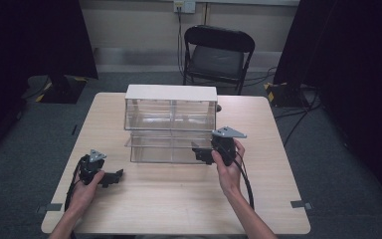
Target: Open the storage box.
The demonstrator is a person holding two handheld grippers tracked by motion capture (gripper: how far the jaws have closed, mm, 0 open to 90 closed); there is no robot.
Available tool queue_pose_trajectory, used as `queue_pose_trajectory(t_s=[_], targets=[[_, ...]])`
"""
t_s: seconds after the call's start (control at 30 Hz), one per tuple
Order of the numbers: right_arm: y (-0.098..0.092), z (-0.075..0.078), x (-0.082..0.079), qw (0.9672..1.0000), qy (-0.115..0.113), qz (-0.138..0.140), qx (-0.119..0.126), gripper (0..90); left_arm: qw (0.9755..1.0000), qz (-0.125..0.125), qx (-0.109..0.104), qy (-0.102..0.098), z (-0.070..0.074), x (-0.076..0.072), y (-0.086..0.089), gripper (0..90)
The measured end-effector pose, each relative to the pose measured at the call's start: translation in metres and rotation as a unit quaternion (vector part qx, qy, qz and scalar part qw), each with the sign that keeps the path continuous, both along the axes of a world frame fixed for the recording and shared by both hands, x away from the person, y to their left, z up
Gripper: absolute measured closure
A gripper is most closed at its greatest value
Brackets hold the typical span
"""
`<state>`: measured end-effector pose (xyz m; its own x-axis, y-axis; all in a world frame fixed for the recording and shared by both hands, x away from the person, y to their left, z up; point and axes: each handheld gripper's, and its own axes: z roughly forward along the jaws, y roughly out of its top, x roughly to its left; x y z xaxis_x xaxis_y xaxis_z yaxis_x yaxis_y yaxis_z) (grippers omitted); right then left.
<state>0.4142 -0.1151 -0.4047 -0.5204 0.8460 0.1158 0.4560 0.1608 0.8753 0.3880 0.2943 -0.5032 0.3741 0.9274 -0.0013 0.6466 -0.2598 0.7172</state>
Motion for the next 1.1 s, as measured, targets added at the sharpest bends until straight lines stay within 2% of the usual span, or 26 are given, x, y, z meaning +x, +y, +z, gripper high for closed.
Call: queue_pose_trajectory(t_s=[0.37,0.7,1.1], targets=[[-0.001,0.001,-0.001,1.0000,-0.003,-0.002,-0.004,14.6,1.0000,0.000,0.000,0.000,0.000,0.000,0.000,1.1],[-0.003,0.008,-0.001,0.9999,-0.011,0.007,-0.003,14.0,1.0000,0.000,0.000,0.000,0.000,0.000,0.000,1.1],[-0.003,0.014,0.001,0.9998,-0.016,0.011,0.009,14.4,1.0000,0.000,0.000,0.000,0.000,0.000,0.000,1.1]])
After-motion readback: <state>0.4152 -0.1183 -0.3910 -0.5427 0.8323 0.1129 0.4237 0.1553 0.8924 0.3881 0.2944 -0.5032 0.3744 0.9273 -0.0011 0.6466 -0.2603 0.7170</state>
